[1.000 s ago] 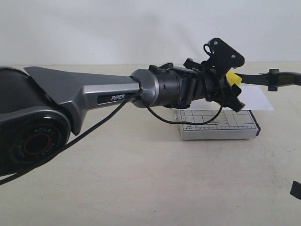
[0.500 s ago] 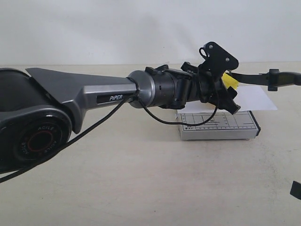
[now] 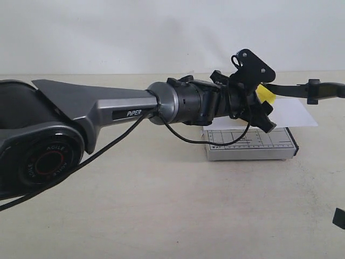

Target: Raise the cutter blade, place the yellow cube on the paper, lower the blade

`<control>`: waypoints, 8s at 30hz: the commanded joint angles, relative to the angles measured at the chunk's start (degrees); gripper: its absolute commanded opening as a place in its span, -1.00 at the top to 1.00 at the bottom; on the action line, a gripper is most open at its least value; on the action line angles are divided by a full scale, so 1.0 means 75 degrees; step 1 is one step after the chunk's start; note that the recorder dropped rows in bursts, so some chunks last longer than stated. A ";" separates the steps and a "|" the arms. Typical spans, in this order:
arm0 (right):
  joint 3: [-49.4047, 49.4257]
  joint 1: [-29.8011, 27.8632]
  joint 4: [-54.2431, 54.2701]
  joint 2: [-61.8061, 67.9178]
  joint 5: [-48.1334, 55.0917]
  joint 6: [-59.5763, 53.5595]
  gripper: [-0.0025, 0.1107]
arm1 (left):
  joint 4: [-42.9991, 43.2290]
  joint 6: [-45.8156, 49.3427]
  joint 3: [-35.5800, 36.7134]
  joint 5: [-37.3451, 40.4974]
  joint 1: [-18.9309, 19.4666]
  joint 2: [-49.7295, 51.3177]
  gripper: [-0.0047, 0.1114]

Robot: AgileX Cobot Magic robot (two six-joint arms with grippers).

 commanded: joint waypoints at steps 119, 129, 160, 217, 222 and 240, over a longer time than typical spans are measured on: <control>-0.0007 0.0001 -0.0059 0.0003 -0.0185 -0.0308 0.96 | 1.3999 -1.6617 1.3712 0.1073 0.7172 -1.7829 0.84; -0.0007 0.0001 -0.0112 0.0003 -0.0202 -0.0311 0.96 | 1.3476 -1.7167 1.4400 0.2323 0.7172 -1.7940 0.84; -0.4555 0.0001 -0.2204 -0.0010 -0.0599 -0.0478 0.96 | 1.3479 -1.7995 1.5144 0.1784 0.7172 -1.7940 0.84; -0.7173 0.0001 0.0716 0.3268 0.6866 -0.3168 0.96 | 1.3868 -1.6501 1.5144 0.1839 0.7127 -1.7940 0.84; -0.5988 0.0001 0.1177 0.3268 0.5690 -0.3190 0.96 | 1.3868 -1.6501 1.5144 0.1843 0.7127 -1.7979 0.84; -0.3985 0.0001 0.1281 0.3268 0.3469 -0.3423 0.96 | 1.3868 -1.6501 1.5144 0.1896 0.7127 -1.9110 0.84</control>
